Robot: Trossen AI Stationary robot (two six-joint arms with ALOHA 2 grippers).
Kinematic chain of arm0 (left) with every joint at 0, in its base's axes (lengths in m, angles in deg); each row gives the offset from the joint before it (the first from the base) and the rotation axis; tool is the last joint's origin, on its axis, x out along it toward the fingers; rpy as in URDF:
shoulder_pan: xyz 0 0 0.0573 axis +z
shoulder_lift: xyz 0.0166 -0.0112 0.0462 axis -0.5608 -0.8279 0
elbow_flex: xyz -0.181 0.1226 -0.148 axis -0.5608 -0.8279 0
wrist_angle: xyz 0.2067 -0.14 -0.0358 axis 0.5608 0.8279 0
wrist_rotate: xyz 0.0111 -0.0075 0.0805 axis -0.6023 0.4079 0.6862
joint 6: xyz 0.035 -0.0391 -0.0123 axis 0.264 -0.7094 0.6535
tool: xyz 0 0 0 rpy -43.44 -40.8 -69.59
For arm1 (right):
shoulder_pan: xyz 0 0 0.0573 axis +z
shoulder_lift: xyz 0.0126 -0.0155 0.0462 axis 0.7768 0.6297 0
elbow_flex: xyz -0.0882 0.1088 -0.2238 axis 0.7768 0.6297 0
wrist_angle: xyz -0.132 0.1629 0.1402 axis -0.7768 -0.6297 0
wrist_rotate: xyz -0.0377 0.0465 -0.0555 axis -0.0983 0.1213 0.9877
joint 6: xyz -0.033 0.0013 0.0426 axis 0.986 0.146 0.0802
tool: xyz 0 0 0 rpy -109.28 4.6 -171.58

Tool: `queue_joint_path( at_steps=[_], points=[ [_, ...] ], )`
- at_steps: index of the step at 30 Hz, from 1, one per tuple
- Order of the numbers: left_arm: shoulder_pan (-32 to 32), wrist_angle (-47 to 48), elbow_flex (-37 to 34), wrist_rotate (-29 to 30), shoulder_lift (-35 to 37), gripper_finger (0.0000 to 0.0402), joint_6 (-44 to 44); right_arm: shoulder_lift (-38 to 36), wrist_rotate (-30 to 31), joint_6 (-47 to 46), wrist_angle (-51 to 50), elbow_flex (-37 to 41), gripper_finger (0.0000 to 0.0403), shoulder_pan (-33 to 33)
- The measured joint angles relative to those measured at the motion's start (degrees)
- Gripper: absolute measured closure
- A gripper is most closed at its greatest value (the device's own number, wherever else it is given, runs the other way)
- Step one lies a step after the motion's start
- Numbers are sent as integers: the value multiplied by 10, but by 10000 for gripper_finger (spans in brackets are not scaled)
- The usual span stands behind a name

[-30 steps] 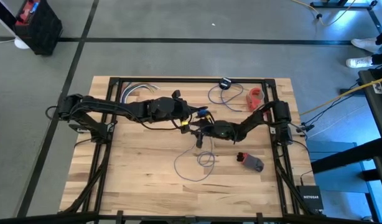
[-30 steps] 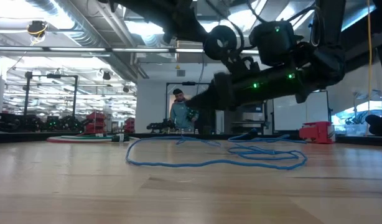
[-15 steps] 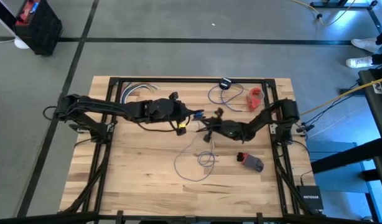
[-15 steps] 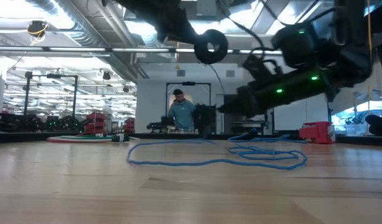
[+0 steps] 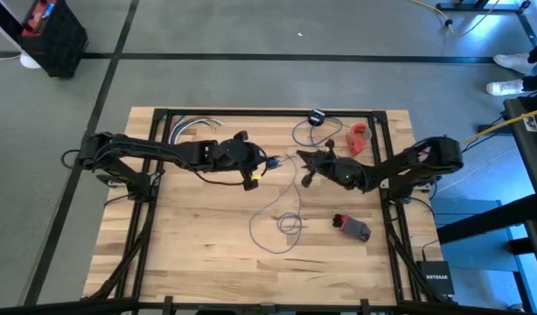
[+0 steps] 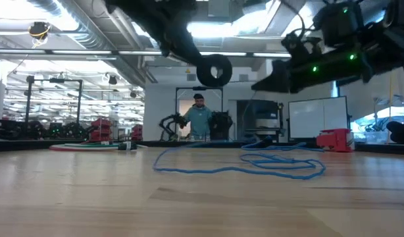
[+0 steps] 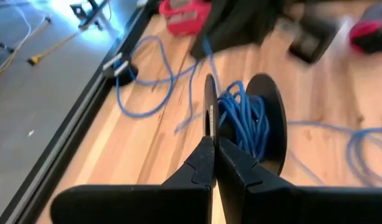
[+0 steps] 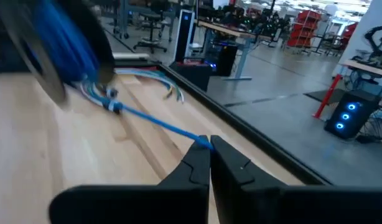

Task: Coil cords
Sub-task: Coil the blue wire onto the spool

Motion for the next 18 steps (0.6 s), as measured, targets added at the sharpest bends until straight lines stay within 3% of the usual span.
queue_joint_path(
  at_steps=[6,13,18],
  points=[
    [24,-20,0,-2,-25,402,-1,-74,-53,-47,-39,0,401,0],
    [43,-33,0,1,-49,402,3,-90,-118,-120,-62,-2,402,0],
    [45,-44,0,111,-55,402,24,-90,-139,-162,-177,-22,402,0]
  ],
)
